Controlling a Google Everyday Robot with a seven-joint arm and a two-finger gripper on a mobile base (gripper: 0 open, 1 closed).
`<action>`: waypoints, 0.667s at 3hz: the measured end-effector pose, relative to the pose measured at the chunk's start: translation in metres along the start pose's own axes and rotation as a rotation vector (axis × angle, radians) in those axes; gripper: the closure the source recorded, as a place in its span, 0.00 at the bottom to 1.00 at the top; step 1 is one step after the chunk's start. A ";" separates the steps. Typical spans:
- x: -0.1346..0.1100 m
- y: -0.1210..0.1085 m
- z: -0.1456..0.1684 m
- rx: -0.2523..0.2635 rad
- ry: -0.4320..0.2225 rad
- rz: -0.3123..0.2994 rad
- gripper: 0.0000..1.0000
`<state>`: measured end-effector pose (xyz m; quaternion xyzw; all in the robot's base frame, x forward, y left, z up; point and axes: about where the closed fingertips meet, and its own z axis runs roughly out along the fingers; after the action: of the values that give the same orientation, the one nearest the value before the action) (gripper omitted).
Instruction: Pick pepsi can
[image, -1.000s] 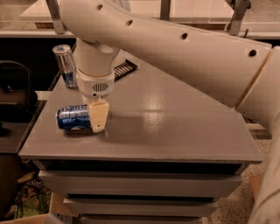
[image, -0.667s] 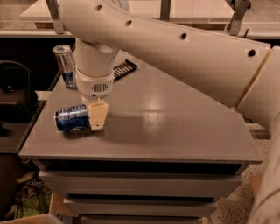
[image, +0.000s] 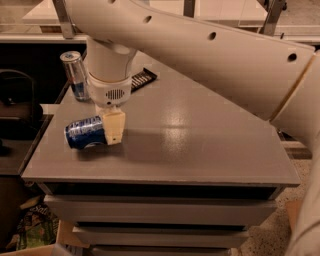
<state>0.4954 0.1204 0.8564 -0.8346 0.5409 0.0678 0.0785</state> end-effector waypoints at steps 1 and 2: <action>0.006 -0.003 -0.014 0.023 0.021 0.008 1.00; 0.014 -0.006 -0.030 0.055 0.038 0.022 1.00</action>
Offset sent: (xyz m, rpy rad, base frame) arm 0.0184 -0.0301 0.0431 -0.0269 -0.0883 -0.0603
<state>0.5073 0.1042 0.8830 -0.8274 0.5531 0.0378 0.0901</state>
